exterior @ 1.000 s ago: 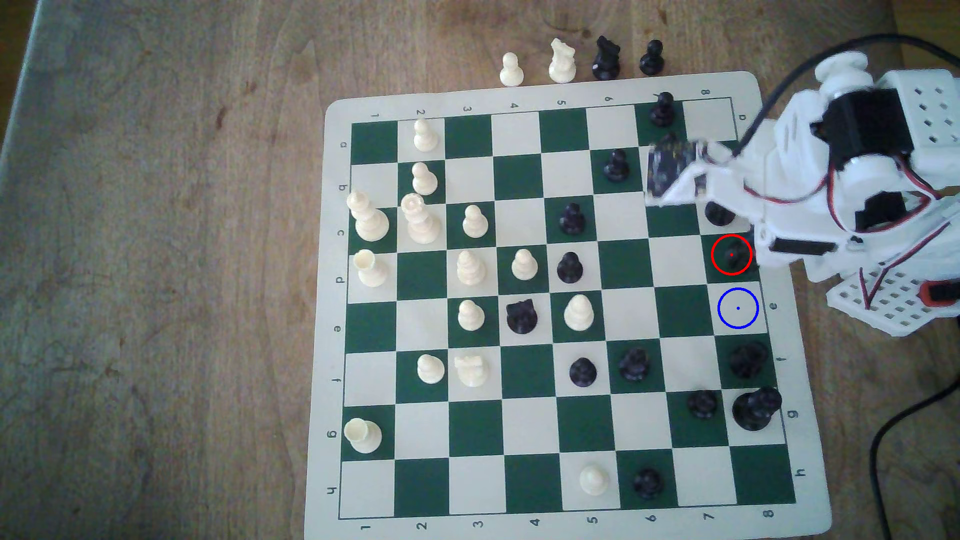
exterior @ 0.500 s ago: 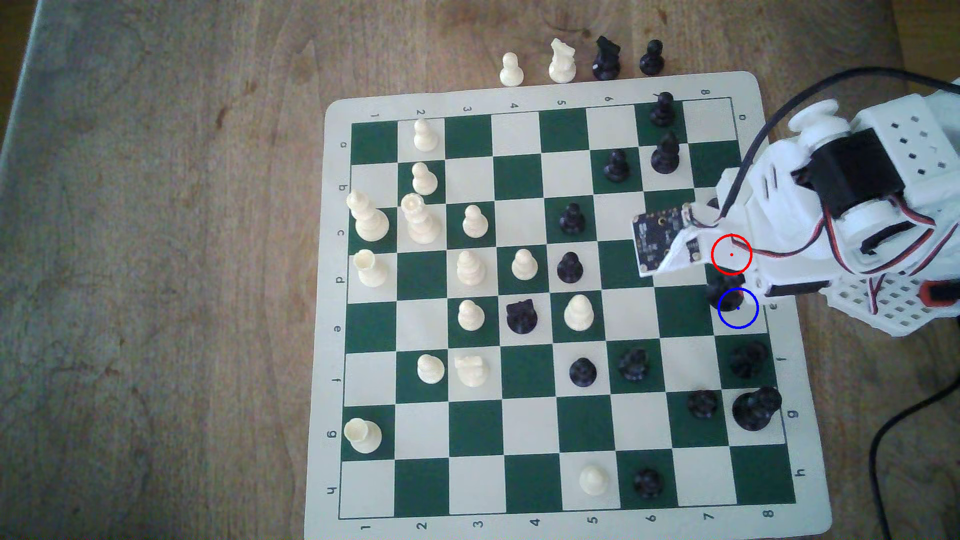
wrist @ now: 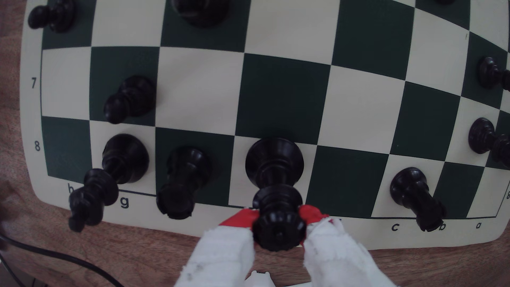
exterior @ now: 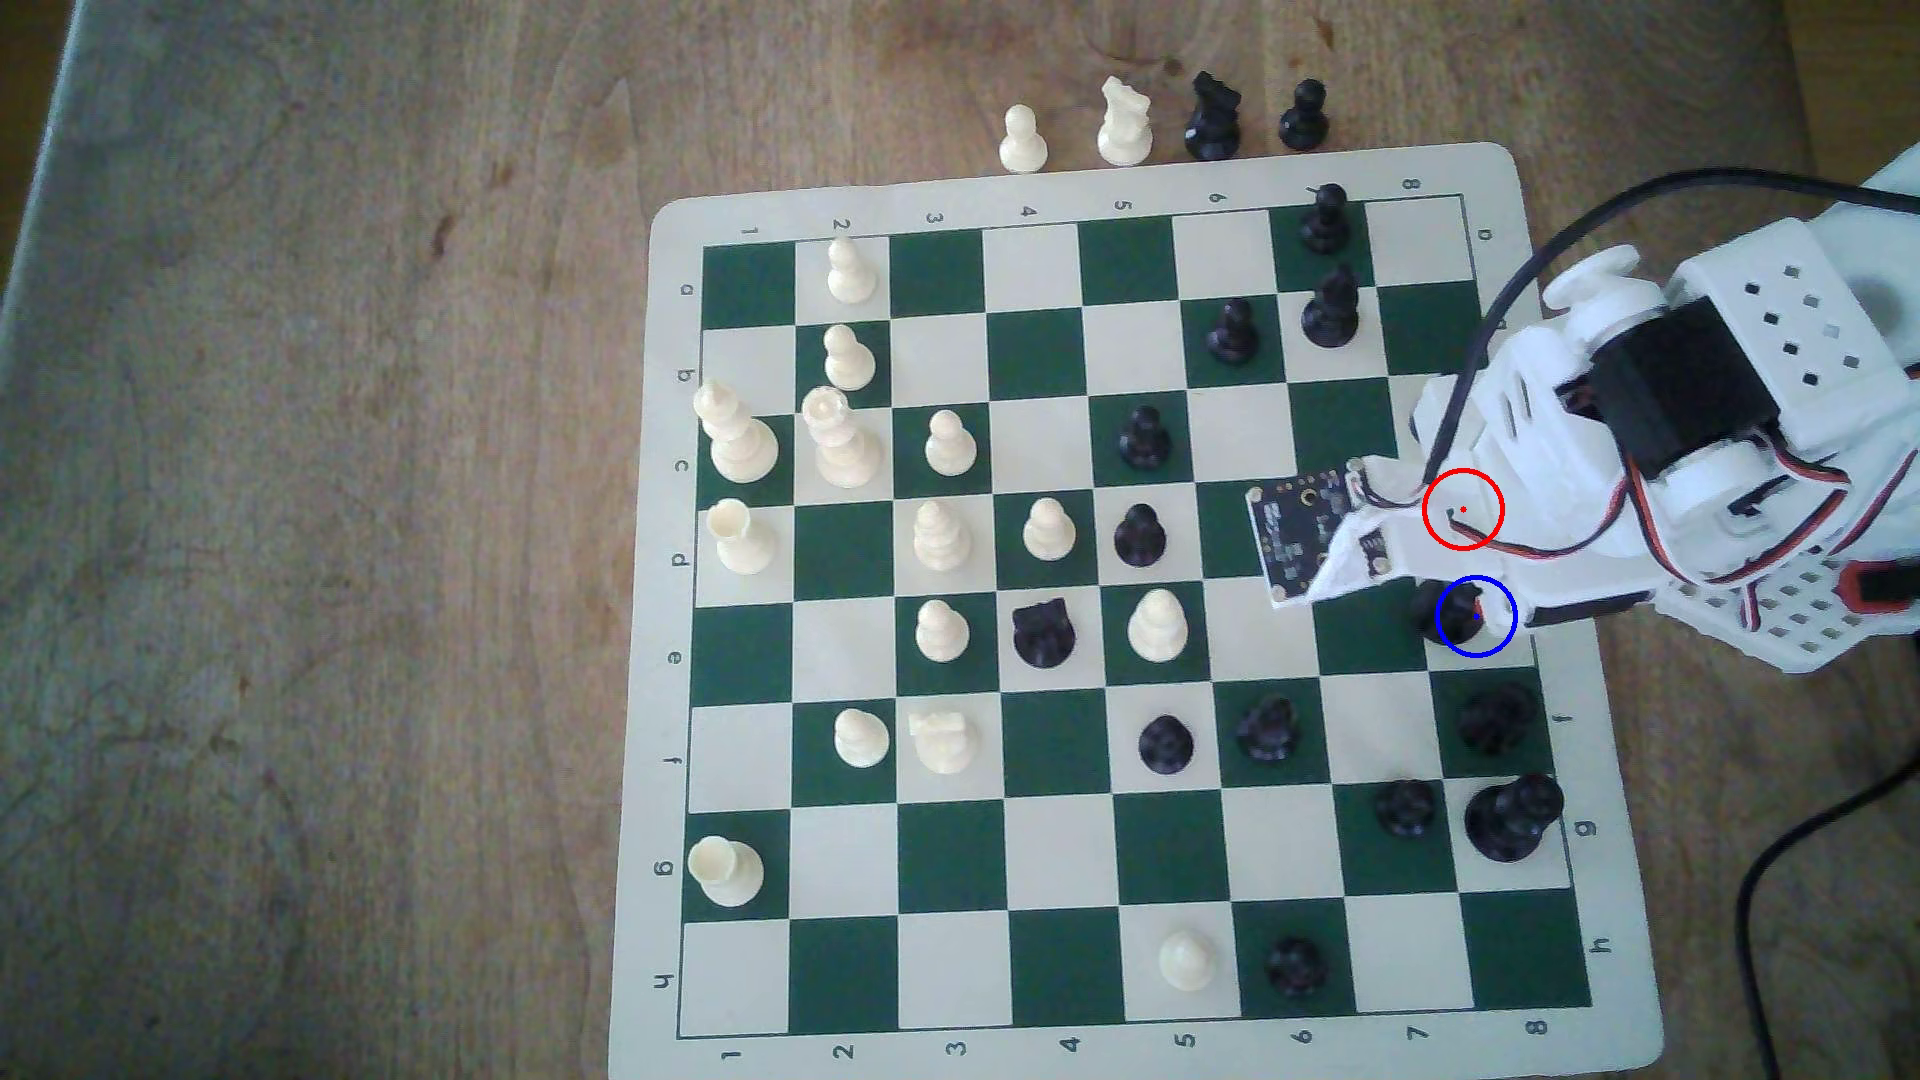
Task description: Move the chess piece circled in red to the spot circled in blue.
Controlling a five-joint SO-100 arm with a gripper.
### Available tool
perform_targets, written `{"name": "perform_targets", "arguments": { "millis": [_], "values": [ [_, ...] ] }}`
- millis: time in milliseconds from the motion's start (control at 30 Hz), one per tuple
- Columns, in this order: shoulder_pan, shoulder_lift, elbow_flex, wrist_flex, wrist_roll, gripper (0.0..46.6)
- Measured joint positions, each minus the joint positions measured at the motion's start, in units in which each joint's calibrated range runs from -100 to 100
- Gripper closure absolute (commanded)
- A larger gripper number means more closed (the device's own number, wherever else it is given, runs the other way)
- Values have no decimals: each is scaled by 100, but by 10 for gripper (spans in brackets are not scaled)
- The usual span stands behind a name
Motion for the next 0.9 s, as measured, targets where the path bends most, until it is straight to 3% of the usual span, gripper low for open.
{"name": "perform_targets", "arguments": {
  "millis": [900],
  "values": [
    [-96,-159,380,32,0,446]
  ]
}}
